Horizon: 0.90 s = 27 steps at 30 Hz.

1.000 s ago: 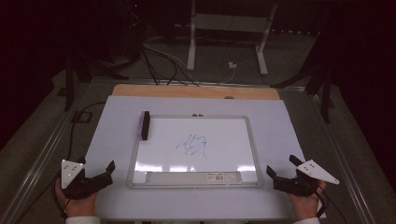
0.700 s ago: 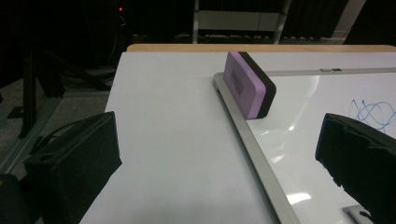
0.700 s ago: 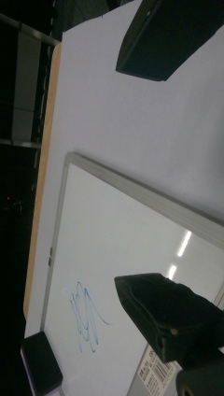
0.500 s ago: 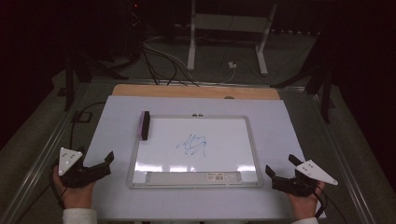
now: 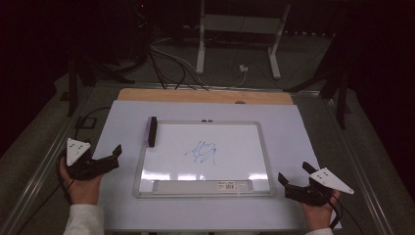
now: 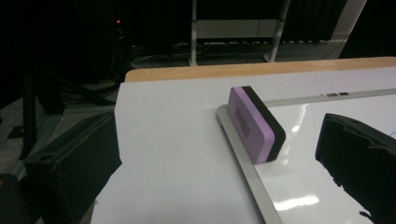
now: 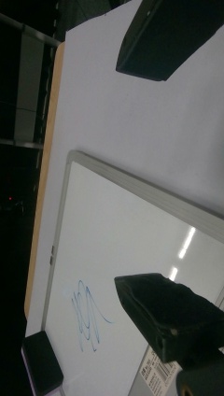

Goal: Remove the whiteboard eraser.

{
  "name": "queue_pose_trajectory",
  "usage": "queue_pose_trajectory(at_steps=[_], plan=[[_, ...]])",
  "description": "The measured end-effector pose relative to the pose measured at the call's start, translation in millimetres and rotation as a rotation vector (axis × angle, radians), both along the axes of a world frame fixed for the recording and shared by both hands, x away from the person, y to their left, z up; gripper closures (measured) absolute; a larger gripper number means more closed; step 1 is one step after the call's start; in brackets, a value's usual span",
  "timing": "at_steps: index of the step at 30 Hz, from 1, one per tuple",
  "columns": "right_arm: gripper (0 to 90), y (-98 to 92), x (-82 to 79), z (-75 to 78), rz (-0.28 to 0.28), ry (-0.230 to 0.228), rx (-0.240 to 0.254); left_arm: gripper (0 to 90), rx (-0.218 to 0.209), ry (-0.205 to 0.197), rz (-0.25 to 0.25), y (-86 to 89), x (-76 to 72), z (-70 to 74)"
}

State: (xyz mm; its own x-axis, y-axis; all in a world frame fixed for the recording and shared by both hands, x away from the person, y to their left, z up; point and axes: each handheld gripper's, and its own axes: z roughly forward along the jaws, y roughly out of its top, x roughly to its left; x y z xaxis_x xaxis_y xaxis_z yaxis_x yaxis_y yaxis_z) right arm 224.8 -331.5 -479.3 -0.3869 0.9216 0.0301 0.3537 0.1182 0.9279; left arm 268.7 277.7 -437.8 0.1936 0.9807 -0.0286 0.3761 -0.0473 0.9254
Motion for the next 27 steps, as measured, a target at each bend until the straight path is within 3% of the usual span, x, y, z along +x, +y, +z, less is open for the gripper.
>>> queue_pose_trajectory(at_steps=[12,27], plan=[[1.1,-1.0,-0.1,-0.3,-0.007,0.008,0.008,0.6,-0.004,0.004,-0.015,-10.8,34.3,0.9],[1.1,-0.9,0.5,-1.1,0.002,0.018,0.011,0.6,0.006,0.077,-0.02,-23.5,70.6,-9.7]])
